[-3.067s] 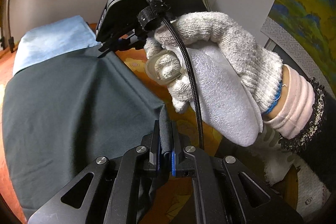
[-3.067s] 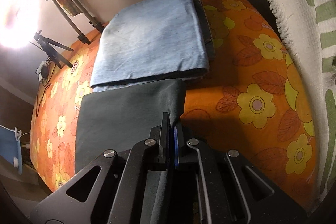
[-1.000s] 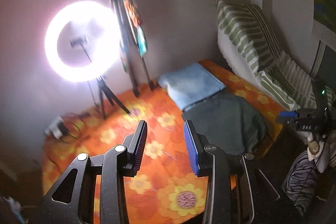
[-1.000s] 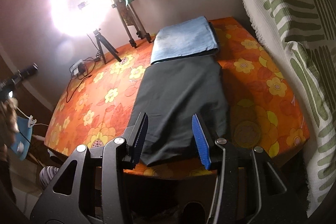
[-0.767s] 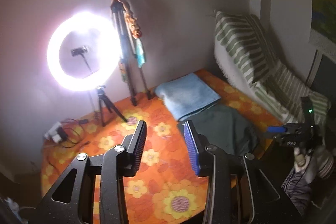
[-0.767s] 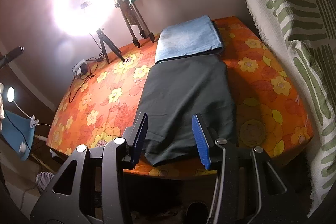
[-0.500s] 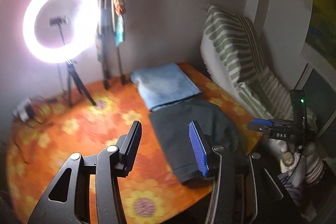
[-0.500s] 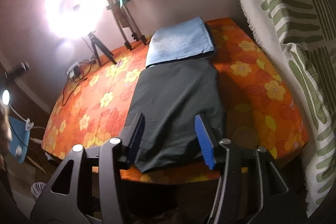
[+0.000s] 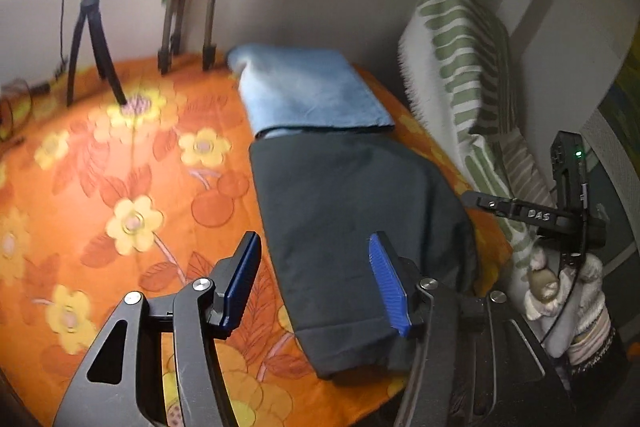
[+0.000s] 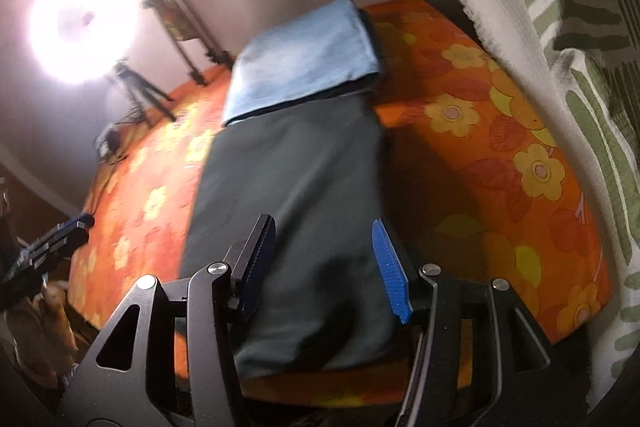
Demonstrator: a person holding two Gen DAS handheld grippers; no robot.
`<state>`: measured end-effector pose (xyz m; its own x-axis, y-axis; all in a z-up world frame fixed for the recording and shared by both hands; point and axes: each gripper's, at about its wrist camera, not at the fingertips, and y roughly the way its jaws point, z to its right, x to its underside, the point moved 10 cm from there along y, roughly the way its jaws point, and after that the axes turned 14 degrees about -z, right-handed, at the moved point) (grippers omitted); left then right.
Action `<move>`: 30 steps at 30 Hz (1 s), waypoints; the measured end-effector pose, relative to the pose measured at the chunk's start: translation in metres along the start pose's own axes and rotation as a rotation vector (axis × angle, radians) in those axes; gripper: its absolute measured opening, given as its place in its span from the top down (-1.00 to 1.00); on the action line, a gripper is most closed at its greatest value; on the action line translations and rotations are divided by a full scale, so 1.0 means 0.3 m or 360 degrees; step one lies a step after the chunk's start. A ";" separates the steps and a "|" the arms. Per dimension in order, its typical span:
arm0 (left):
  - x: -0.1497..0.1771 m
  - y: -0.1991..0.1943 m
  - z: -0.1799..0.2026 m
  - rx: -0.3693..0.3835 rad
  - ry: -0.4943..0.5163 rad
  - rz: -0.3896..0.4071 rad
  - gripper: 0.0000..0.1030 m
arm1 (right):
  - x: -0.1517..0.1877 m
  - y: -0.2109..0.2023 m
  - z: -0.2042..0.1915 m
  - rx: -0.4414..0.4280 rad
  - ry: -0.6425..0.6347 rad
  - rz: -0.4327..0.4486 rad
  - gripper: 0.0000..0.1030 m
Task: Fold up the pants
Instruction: 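Move both grippers to the end of the trouser strip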
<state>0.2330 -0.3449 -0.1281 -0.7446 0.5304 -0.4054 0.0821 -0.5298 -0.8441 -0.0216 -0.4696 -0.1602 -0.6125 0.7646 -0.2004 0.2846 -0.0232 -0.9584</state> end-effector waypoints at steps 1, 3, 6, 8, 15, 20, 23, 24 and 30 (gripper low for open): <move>0.002 0.026 -0.011 -0.0004 -0.0004 -0.0017 -0.07 | -0.005 0.015 0.005 0.0008 -0.0002 -0.0017 -0.03; 0.010 0.097 -0.036 -0.0016 -0.0017 -0.0068 -0.08 | -0.008 0.051 0.010 0.0078 -0.0041 -0.0049 -0.03; 0.011 0.167 -0.057 -0.0021 -0.0038 -0.0110 -0.08 | 0.018 0.119 -0.011 0.0223 -0.0187 -0.0137 -0.03; 0.004 0.200 -0.067 -0.0021 -0.0047 -0.0116 -0.08 | 0.041 0.147 -0.013 0.0362 -0.0293 -0.0167 -0.03; -0.027 0.255 -0.085 -0.0069 -0.0046 -0.0111 -0.08 | 0.037 0.148 0.016 0.0286 -0.0308 -0.0221 -0.13; -0.063 0.269 -0.061 -0.0146 0.0045 -0.0100 -0.08 | -0.074 0.122 0.039 0.0094 -0.0191 -0.0120 -0.51; -0.074 0.280 -0.055 -0.0144 0.0064 -0.0101 -0.08 | -0.129 0.156 0.059 0.0009 -0.0136 -0.0135 -0.59; -0.075 0.285 -0.052 -0.0135 0.0069 -0.0106 -0.08 | -0.144 0.172 0.060 -0.0010 -0.0122 -0.0147 -0.59; -0.074 0.309 -0.035 -0.0106 0.0082 -0.0126 -0.09 | -0.152 0.261 0.063 -0.0085 -0.0143 -0.0259 -0.59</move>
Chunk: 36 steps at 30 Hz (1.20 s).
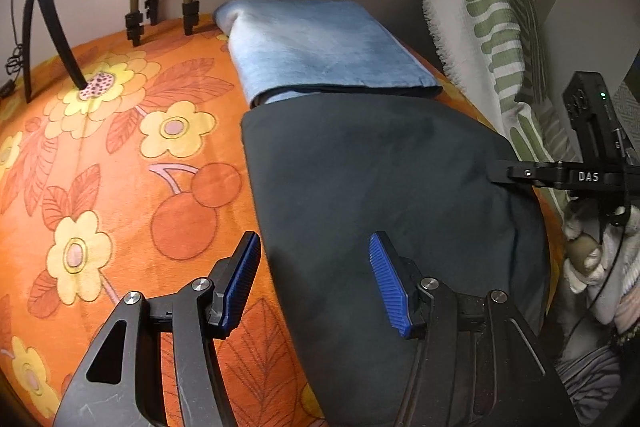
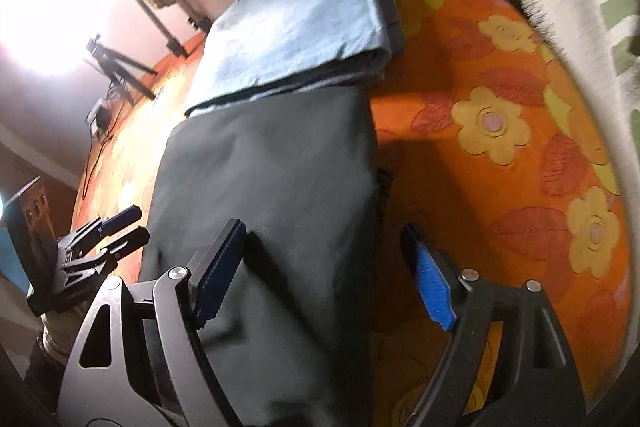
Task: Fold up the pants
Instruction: 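Move both grippers to the end of the trouser strip, then grasp the end of the trouser strip with the left gripper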
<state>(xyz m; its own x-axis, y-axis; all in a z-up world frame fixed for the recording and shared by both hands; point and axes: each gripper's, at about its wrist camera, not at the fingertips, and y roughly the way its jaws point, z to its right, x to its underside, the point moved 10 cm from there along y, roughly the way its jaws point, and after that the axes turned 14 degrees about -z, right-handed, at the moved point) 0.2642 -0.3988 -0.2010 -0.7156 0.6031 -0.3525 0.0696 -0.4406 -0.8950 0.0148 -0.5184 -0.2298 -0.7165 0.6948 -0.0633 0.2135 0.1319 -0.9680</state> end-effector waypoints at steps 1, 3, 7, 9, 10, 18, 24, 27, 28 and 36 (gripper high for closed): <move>0.000 0.004 0.004 0.0004 0.0001 -0.0003 -0.09 | -0.001 0.010 0.000 0.0002 -0.0006 -0.0010 -0.59; -0.003 0.018 0.011 0.0027 -0.0005 -0.0015 -0.09 | -0.001 0.021 0.009 -0.0020 0.0000 -0.0019 -0.62; -0.008 0.041 0.004 0.0041 -0.0026 -0.0028 -0.09 | -0.005 0.038 0.025 -0.0083 0.0036 -0.0033 -0.68; -0.010 0.049 -0.006 0.0070 -0.0056 -0.0038 -0.10 | -0.005 0.046 0.026 -0.0105 0.0033 -0.0041 -0.68; -0.010 0.051 -0.011 0.0081 -0.0067 -0.0041 -0.10 | -0.005 0.054 0.025 -0.0133 0.0036 -0.0047 -0.68; -0.010 0.065 -0.032 0.0144 -0.0134 -0.0046 -0.10 | -0.014 0.068 0.016 -0.0248 0.0038 -0.0036 -0.70; -0.016 0.064 -0.034 0.0179 -0.0160 -0.0024 -0.11 | -0.013 0.072 0.005 -0.0269 0.0015 -0.0037 -0.57; -0.019 0.065 -0.034 0.0203 -0.0173 -0.0007 -0.11 | -0.010 0.068 0.008 -0.0280 0.0025 -0.0023 -0.51; -0.020 0.066 -0.031 0.0204 -0.0168 -0.0006 -0.11 | -0.008 0.067 0.008 -0.0281 0.0026 -0.0022 -0.48; -0.024 0.069 -0.013 0.0177 -0.0149 0.0023 0.21 | 0.005 0.073 -0.007 -0.0329 0.0052 -0.0044 -0.13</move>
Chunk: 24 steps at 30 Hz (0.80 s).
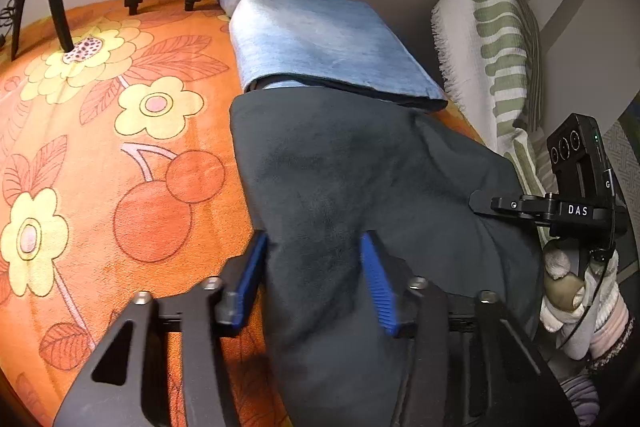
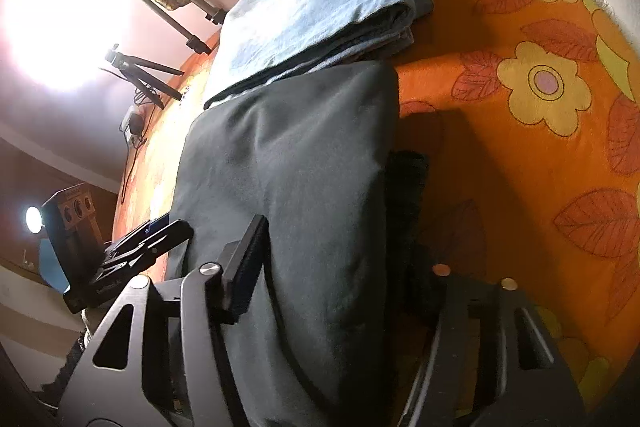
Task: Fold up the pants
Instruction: 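Grasp the end of the trouser strip with the left gripper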
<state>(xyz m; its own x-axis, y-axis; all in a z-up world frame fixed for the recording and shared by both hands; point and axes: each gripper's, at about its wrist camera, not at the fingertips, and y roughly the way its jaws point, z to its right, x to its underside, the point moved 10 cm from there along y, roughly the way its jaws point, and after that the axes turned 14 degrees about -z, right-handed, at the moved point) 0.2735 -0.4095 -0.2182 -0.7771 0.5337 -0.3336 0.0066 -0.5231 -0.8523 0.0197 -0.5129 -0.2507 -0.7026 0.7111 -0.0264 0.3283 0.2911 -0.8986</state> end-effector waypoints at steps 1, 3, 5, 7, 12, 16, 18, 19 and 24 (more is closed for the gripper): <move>0.000 0.000 0.001 0.0003 0.0000 0.0001 0.23 | 0.001 0.000 0.000 -0.0004 0.0000 0.0000 -0.13; -0.001 0.000 0.002 0.0002 -0.0001 0.0004 0.36 | 0.000 0.000 0.004 -0.0016 0.0002 0.0003 -0.13; -0.003 0.001 0.006 0.0000 0.0002 0.0011 0.51 | -0.003 0.002 0.003 -0.0027 0.0025 0.0011 -0.14; -0.005 0.003 0.014 -0.0003 0.0008 0.0018 0.61 | -0.004 0.006 -0.002 0.0010 0.0014 0.0020 -0.14; -0.010 0.002 0.023 -0.0005 0.0013 0.0028 0.70 | -0.005 0.010 -0.009 0.0067 0.0002 0.0026 -0.03; -0.010 0.007 0.020 -0.0010 0.0005 0.0031 0.67 | -0.008 0.011 -0.006 0.0049 0.0007 0.0025 -0.05; -0.012 0.010 0.018 0.0002 -0.0011 0.0029 0.62 | -0.009 0.010 -0.006 0.0054 0.0002 0.0029 -0.07; -0.015 0.012 0.016 0.0007 -0.0021 0.0029 0.61 | -0.009 0.010 -0.005 0.0052 0.0002 0.0034 -0.08; -0.022 0.016 0.020 -0.0022 -0.0001 0.0055 0.65 | -0.006 0.011 -0.005 0.0093 0.0004 0.0047 -0.04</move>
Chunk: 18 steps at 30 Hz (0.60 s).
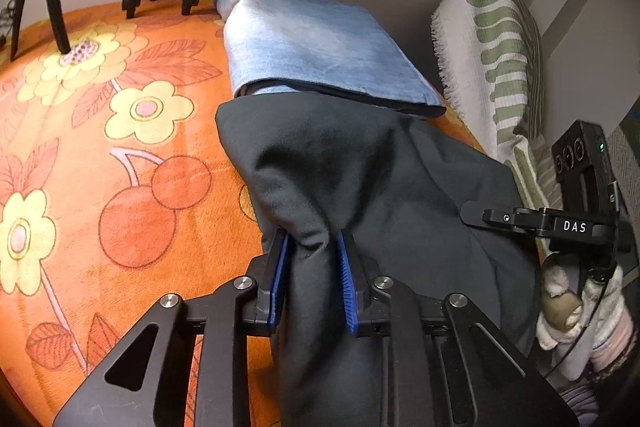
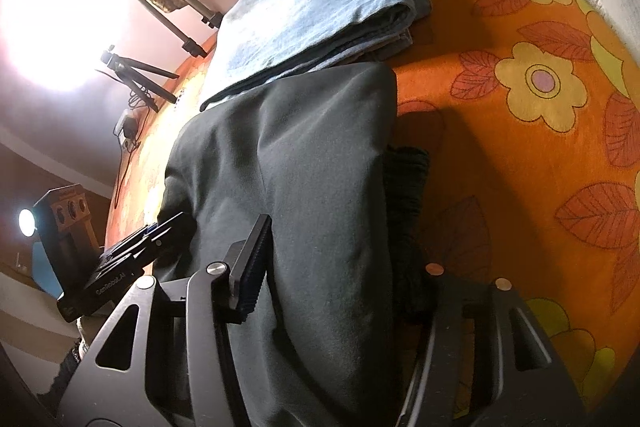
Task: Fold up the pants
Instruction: 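Lift the strip end with the left gripper and fold it toward the blue towel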
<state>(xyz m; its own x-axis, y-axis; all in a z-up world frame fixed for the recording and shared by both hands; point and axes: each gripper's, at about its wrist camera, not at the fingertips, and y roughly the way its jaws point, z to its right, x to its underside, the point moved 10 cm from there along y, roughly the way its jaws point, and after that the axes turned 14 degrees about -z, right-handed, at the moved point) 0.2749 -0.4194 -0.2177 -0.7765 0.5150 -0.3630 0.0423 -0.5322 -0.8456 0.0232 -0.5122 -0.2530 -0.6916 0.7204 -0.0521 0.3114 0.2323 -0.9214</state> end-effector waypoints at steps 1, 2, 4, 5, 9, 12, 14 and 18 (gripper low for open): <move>0.001 0.000 0.002 -0.0012 0.0011 0.0011 0.67 | 0.001 0.001 -0.001 0.0028 -0.0009 0.0001 -0.03; 0.002 -0.001 0.005 -0.0016 0.0015 0.0018 0.71 | 0.001 0.000 -0.004 0.0044 -0.0013 0.0003 0.01; 0.002 -0.011 0.008 -0.0017 0.0016 0.0035 0.75 | 0.001 -0.008 -0.014 0.0075 -0.0027 0.0017 0.09; 0.002 -0.017 0.010 -0.0010 0.0013 0.0042 0.78 | 0.003 -0.016 -0.024 0.0091 -0.0038 0.0031 0.15; 0.007 -0.055 0.014 0.0006 0.0001 0.0077 0.81 | 0.014 -0.058 -0.077 0.0159 -0.0114 0.0086 0.31; 0.009 -0.085 0.019 0.0018 -0.0017 0.0105 0.82 | 0.027 -0.084 -0.117 0.0195 -0.0156 0.0122 0.37; 0.008 -0.114 0.025 0.0026 -0.0018 0.0133 0.83 | 0.035 -0.102 -0.137 0.0221 -0.0190 0.0146 0.38; 0.004 -0.172 0.039 0.0041 -0.0015 0.0187 0.83 | 0.044 -0.151 -0.182 0.0229 -0.0235 0.0204 0.39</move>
<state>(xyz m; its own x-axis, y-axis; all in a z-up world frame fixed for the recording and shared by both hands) 0.2643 -0.3992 -0.1701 -0.7731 0.4418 -0.4551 0.1171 -0.6057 -0.7870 0.0355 -0.4776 -0.1909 -0.7436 0.6320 -0.2184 0.3142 0.0420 -0.9484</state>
